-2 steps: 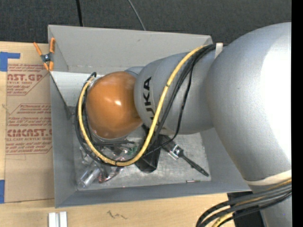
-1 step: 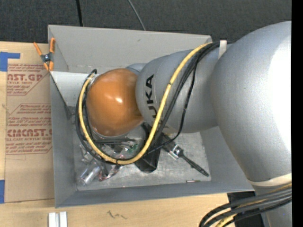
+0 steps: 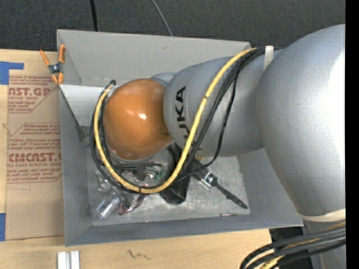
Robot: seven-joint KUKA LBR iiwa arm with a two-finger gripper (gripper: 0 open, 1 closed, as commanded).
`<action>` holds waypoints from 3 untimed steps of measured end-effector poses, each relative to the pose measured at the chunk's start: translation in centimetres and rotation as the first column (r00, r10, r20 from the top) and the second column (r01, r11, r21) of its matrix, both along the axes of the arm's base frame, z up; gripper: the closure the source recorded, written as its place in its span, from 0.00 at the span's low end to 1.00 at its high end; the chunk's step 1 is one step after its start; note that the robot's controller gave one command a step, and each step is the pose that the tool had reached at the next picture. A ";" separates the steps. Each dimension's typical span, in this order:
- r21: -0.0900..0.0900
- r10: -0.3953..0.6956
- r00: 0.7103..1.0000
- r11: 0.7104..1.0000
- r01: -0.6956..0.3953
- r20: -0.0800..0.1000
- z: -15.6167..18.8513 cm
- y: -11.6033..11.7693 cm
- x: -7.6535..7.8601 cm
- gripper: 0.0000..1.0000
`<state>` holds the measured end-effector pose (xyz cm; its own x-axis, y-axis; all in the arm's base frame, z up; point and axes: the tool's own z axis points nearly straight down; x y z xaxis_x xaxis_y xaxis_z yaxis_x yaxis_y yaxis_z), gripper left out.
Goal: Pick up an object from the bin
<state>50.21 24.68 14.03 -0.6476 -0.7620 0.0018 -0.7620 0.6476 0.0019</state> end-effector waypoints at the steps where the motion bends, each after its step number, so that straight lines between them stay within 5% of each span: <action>1: 0.001 0.000 1.000 1.000 0.000 0.000 1.9 0.0 0.0 1.00; 3: 0.003 -0.001 1.000 1.000 0.001 0.007 3.7 0.1 0.2 1.00</action>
Offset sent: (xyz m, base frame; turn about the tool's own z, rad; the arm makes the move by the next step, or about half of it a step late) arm 0.0000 -0.0001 0.0057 0.0000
